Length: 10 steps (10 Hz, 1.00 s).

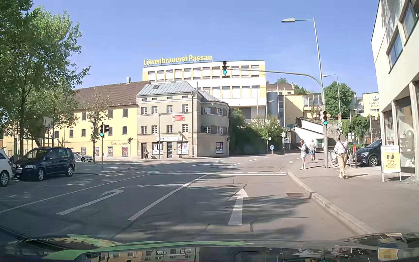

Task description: Follow the waypoints while adhering to traffic rules and regulations

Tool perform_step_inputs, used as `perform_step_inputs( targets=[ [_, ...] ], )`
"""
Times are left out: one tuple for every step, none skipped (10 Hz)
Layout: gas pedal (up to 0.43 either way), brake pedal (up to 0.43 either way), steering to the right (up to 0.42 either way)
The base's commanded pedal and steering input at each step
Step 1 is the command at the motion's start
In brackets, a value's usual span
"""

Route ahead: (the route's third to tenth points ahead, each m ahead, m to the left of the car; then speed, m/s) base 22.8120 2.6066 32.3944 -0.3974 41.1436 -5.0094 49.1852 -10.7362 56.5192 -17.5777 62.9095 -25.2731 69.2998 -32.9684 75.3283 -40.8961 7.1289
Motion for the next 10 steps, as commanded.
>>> perform_step_inputs(
  targets=[
    [0.177, 0.0, 0.027],
    [0.177, 0.0, 0.029],
    [0.177, 0.0, 0.03],
    [0.177, 0.0, 0.03],
    [0.177, 0.0, 0.032],
    [0.169, 0.0, 0.033],
    [0.138, 0.0, 0.033],
    [0.138, 0.0, 0.034],
    [0.138, 0.0, 0.035],
    [0.138, 0.0, 0.039]
  ],
)
